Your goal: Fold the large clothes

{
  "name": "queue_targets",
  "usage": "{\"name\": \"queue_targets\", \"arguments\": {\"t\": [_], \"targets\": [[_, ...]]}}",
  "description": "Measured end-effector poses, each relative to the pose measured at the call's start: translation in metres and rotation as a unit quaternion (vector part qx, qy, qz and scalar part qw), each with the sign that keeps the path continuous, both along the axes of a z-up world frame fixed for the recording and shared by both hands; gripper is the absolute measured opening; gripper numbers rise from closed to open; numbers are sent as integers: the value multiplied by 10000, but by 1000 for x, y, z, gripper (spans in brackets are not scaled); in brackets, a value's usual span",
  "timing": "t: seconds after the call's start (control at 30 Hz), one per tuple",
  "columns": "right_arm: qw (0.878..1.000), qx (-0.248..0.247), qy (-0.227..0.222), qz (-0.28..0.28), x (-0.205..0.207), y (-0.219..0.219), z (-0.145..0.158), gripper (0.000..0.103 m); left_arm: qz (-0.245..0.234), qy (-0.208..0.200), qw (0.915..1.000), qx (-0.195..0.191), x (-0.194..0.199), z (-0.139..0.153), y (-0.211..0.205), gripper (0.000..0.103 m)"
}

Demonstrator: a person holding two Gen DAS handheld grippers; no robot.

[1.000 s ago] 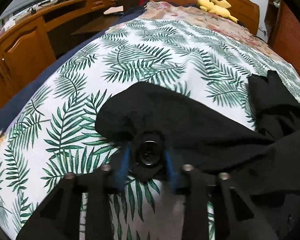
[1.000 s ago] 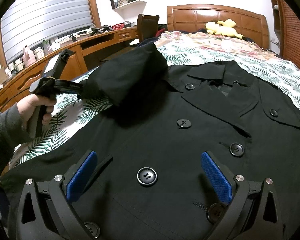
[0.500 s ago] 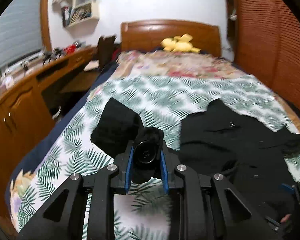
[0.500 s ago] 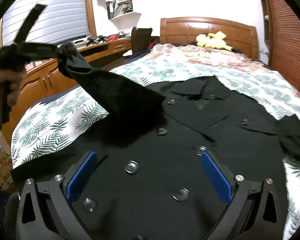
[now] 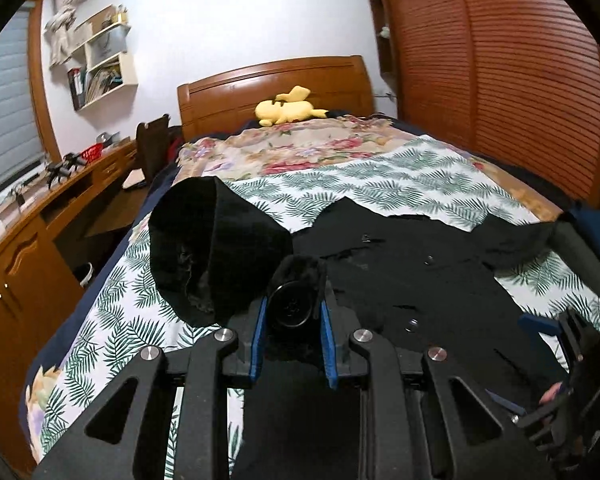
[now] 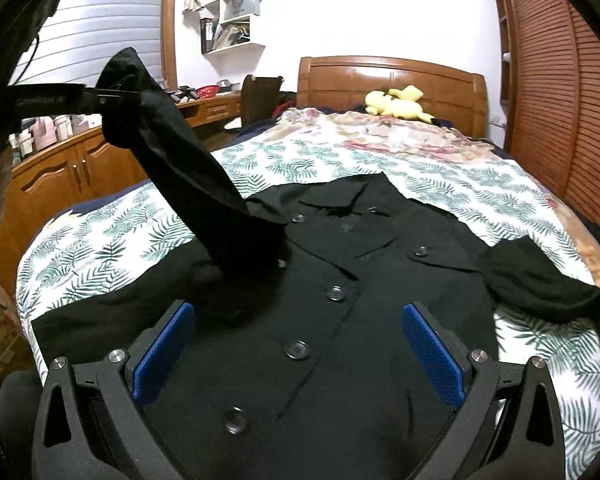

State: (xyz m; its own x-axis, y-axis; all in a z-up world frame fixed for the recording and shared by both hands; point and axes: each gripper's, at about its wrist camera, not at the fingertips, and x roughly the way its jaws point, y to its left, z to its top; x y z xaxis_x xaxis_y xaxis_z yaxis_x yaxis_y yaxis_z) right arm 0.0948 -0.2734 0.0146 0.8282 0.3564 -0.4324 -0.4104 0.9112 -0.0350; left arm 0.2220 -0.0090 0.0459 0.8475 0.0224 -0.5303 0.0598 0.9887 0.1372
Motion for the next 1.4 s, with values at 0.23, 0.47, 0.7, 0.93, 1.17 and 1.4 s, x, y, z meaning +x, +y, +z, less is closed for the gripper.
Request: {"name": "queue_targets", "arguments": {"t": [0.23,0.47,0.7,0.93,1.17,1.4], "targets": [[9998,-13,60,-202,-2,-1,1,103,-321,-43,9995,-14,-31,0,-22,27],[9996,-56,57,-269,-6,2,4,103,-623,-286,9976,47,-73,-1,-37,61],[9997,-154,106,-128,-9,11,3,103,-692,-432,9966,-132,-109,9,-23,80],[9988,-80,239,411,-12,41,2,100,-315,-338,9982,-390,-126,-8,10,80],[9892,-133,562,1345,-12,90,-12,89,39,-161,9986,-503,-138,-30,53,80],[9774,-109,890,1915,0,131,-28,87,226,-109,9981,-566,-153,-40,87,80]]}}
